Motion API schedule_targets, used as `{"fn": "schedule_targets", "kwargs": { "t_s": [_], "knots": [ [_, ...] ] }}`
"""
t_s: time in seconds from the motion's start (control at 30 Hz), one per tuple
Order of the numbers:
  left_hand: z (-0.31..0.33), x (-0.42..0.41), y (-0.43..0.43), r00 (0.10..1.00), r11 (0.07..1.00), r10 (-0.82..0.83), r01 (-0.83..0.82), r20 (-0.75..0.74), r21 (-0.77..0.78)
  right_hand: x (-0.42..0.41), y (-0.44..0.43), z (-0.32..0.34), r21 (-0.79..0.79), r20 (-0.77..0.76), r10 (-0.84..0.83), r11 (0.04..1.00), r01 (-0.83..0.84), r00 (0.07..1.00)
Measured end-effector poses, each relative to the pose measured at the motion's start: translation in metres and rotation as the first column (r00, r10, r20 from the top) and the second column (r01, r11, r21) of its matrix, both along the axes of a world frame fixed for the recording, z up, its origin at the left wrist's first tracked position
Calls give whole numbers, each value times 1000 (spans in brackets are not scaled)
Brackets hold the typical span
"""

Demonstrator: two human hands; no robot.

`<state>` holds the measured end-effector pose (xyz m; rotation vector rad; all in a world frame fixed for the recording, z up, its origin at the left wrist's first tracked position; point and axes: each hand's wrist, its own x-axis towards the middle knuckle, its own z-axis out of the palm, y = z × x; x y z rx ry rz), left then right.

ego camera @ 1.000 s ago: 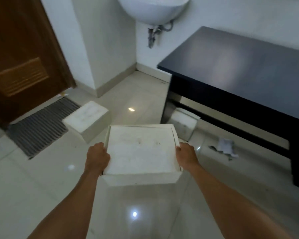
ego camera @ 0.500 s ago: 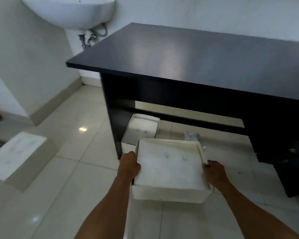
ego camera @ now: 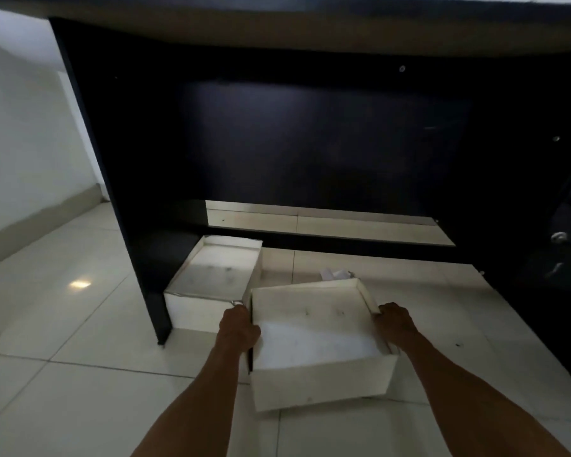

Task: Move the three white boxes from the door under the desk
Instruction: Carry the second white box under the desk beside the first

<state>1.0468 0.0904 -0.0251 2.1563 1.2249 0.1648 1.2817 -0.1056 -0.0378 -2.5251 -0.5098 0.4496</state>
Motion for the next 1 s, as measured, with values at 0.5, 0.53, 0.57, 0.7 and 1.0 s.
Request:
{"fn": "schedule_targets", "kwargs": {
  "t_s": [0.5, 0.53, 0.57, 0.7, 1.0],
  "knots": [
    [-53, 20, 27, 988, 988, 152, -150, 41, -49, 19, 34, -64, 18, 58, -23, 1000, 22, 998],
    [-54, 22, 27, 985, 985, 166, -164, 35, -52, 19, 35, -64, 57, 60, -39, 998, 36, 997],
    [-53, 24, 26, 983, 981, 184, -182, 19, -63, 18, 34, -64, 115, 72, -70, 991, 62, 995],
    [-47, 30, 16, 963, 952, 270, -269, -8, -149, 5, 25, -62, 355, 142, -282, 909, 217, 949],
    [-50, 36, -37, 838, 771, 531, -417, 124, -482, -13, 25, -56, 198, -361, -319, 892, 407, 876]
  ]
}}
